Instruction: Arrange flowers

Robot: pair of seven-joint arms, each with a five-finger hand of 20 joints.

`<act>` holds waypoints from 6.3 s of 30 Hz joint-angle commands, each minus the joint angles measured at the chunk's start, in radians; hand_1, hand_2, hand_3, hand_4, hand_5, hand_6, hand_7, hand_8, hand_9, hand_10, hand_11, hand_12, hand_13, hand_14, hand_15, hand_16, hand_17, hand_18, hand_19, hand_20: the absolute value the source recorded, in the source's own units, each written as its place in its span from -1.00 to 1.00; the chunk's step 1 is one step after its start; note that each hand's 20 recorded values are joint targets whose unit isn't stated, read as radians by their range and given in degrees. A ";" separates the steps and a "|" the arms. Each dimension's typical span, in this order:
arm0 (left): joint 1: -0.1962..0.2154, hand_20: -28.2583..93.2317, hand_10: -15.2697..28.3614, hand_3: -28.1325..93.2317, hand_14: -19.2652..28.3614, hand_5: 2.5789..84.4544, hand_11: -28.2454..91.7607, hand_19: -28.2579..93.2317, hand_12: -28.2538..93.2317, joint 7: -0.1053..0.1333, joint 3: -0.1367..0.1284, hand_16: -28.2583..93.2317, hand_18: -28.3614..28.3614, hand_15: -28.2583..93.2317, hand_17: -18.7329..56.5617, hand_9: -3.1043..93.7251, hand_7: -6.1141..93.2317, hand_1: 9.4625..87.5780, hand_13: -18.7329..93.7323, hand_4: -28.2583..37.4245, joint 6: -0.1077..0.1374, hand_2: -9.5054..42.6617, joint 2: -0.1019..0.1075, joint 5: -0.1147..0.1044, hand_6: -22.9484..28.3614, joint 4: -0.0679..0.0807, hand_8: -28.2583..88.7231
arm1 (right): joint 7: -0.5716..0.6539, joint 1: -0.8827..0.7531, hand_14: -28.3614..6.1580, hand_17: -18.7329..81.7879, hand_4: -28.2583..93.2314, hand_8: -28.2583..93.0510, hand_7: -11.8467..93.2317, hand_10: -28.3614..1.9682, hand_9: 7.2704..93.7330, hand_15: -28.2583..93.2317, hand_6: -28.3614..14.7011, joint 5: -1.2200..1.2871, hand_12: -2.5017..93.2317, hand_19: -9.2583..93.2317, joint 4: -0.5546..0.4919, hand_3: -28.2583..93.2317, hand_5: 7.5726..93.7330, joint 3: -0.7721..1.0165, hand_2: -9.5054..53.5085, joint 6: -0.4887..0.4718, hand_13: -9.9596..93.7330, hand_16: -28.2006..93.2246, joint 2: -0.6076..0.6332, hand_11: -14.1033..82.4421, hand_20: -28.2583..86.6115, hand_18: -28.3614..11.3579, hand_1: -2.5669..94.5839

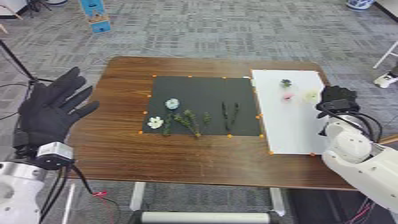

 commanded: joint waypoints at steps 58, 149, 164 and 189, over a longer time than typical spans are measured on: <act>0.015 -0.49 0.16 0.48 0.39 -0.44 -0.36 0.12 -0.24 -0.007 -0.028 -0.44 0.87 -0.41 -0.78 -0.53 -0.58 -0.65 -0.38 -1.00 -0.001 -0.96 0.005 -0.005 -0.01 0.004 -0.65 | -0.399 0.591 0.37 0.08 -1.00 -0.57 0.07 0.56 0.61 0.85 0.55 0.056 0.05 0.89 0.128 0.75 0.33 -0.733 -1.00 -0.004 0.54 0.04 -0.564 -0.25 0.42 -0.54 0.02; 0.060 -0.50 0.17 0.48 0.40 -0.44 -0.35 0.13 -0.25 -0.006 -0.042 -0.44 0.88 -0.39 -0.78 -0.52 -0.59 -0.67 -0.38 -1.00 0.015 -0.89 -0.023 -0.008 -0.01 -0.020 -0.65 | -0.296 0.410 0.37 0.15 -1.00 -0.51 0.10 0.55 0.73 0.87 0.47 0.098 0.04 0.98 -0.104 0.82 0.51 -0.390 -1.00 0.019 0.61 0.02 -0.282 -0.18 0.42 -0.59 0.10; 0.057 -0.50 0.17 0.49 0.40 -0.44 -0.35 0.13 -0.25 -0.006 -0.040 -0.45 0.88 -0.39 -0.78 -0.52 -0.59 -0.68 -0.38 -1.00 0.019 -0.89 -0.023 -0.008 -0.01 -0.020 -0.65 | -0.273 0.392 0.38 0.20 -1.00 -0.53 0.02 0.57 0.79 0.88 0.46 0.116 0.01 1.00 -0.125 0.82 0.59 -0.412 -1.00 -0.112 0.66 0.03 -0.374 -0.23 0.45 -0.61 0.09; 0.039 -0.50 0.17 0.48 0.41 -0.43 -0.35 0.13 -0.26 -0.014 -0.035 -0.45 0.87 -0.39 -0.78 -0.51 -0.59 -0.68 -0.37 -1.00 0.009 -0.88 -0.011 -0.010 -0.01 -0.012 -0.65 | -0.221 0.425 0.42 0.22 -1.00 -0.52 -0.02 0.59 0.82 0.88 0.48 0.101 0.01 1.00 -0.040 0.79 0.60 -0.504 -1.00 -0.162 0.67 0.04 -0.465 -0.29 0.48 -0.61 0.10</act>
